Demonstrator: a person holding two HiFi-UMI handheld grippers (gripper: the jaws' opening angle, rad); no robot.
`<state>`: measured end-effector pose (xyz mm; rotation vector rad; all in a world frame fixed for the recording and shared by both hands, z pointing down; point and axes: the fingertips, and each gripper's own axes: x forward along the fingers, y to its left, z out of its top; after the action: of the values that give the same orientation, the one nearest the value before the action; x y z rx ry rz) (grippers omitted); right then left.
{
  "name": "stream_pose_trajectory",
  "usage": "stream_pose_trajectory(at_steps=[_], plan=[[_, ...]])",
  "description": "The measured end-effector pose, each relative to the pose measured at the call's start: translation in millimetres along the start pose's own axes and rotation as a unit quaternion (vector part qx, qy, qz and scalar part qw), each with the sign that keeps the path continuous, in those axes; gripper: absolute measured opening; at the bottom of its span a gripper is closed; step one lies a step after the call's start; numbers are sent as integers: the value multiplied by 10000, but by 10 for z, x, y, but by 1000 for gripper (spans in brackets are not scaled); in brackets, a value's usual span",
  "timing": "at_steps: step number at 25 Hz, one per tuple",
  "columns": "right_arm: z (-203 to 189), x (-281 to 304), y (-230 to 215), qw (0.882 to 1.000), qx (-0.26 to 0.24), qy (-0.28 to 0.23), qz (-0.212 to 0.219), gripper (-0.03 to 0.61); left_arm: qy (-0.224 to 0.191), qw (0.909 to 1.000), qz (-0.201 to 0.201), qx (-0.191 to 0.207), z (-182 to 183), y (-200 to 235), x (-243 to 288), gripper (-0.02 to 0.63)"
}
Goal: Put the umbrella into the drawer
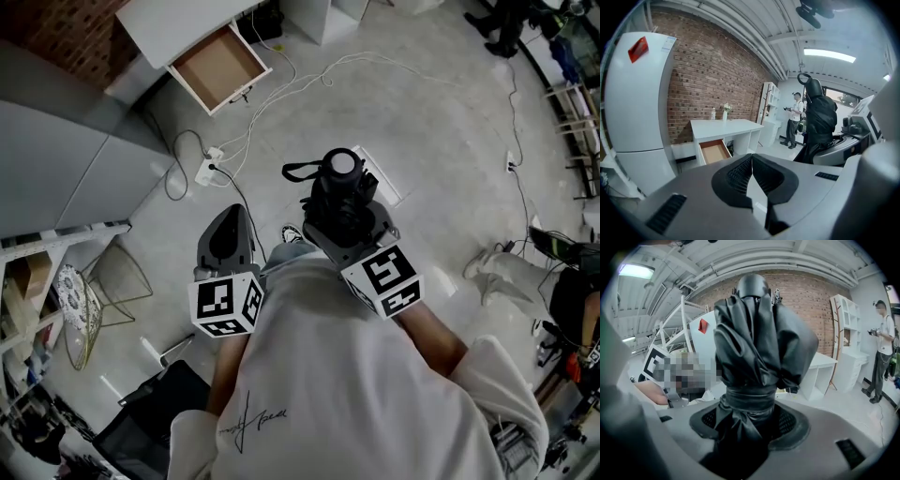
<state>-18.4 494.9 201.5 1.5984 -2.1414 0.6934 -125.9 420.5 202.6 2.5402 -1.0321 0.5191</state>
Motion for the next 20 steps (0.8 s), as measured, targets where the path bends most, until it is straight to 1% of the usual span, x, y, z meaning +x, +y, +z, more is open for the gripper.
stream_pose_trajectory(at_steps=[3,5,8,12,16,20], plan=[[129,175,58,9999,-101,31,71,262,-37,9999,-13,-106,33,183,67,18],[212,270,84,9998,-151,48,104,262,-3,9997,-174,-171,25,255,128,18],[282,361,131,9995,-216,116,194,262,115,9992,-300,-229,-11,314,175,18],[381,471,80,9985,-417,193,288,262,187,9976,-485,-459,-7,327,288,18],[493,614,-29,9977,-546,207,341,262,121,9980,-373,-505,74,419,423,18],[615,801,-212,9964,-642,206,508,262,33,9983,-182,-557,195,529,614,18]])
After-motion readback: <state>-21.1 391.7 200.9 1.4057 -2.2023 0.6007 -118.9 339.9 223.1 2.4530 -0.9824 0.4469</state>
